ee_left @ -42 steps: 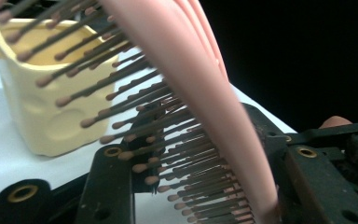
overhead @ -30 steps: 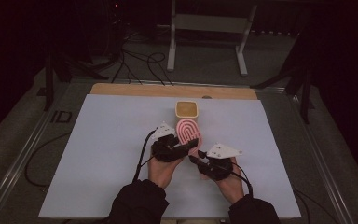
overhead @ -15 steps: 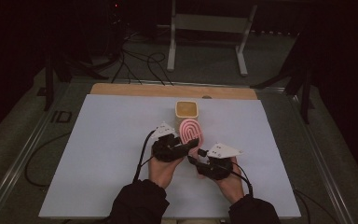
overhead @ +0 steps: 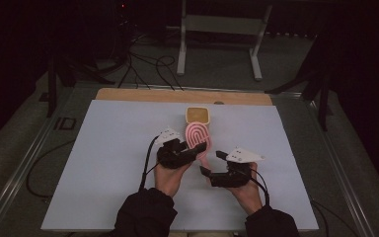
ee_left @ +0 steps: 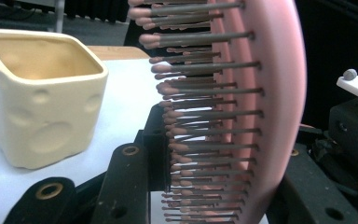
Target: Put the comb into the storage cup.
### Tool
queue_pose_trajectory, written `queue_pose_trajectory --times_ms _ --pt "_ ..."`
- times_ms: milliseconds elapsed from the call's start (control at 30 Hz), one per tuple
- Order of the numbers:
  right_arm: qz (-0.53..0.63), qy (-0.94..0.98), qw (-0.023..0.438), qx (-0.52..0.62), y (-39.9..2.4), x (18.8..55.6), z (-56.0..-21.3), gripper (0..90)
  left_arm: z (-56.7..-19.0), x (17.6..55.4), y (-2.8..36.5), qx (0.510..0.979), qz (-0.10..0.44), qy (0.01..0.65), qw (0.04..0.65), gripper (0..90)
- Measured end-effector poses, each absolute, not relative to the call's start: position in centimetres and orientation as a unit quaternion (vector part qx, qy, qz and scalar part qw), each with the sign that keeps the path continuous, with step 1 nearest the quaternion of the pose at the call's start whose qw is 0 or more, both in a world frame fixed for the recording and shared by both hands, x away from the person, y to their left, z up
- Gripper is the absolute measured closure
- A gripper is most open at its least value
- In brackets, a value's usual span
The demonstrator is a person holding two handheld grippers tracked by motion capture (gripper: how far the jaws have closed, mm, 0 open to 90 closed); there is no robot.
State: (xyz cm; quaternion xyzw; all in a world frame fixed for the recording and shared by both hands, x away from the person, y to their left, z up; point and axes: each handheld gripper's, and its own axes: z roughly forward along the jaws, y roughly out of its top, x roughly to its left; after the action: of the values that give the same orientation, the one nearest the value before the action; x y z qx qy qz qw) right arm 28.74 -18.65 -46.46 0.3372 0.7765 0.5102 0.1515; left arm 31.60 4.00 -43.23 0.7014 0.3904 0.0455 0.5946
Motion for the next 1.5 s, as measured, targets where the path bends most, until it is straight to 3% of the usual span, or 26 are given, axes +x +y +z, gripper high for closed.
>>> queue_pose_trajectory --times_ms 67,733,1500 --pt "0.508 0.775 0.153 0.344 -19.3 28.7 -46.1 9.5 -43.1 31.6 4.3 0.699 0.049 0.391 0.597 64.3" --pt "0.502 0.76 0.197 0.362 -24.4 26.9 -45.5 9.3 -41.8 32.2 6.3 0.686 0.067 0.402 0.603 64.4" --pt "0.519 0.73 0.233 0.379 -27.2 24.8 -49.0 9.4 -40.5 33.2 7.7 0.676 0.078 0.412 0.605 64.4"
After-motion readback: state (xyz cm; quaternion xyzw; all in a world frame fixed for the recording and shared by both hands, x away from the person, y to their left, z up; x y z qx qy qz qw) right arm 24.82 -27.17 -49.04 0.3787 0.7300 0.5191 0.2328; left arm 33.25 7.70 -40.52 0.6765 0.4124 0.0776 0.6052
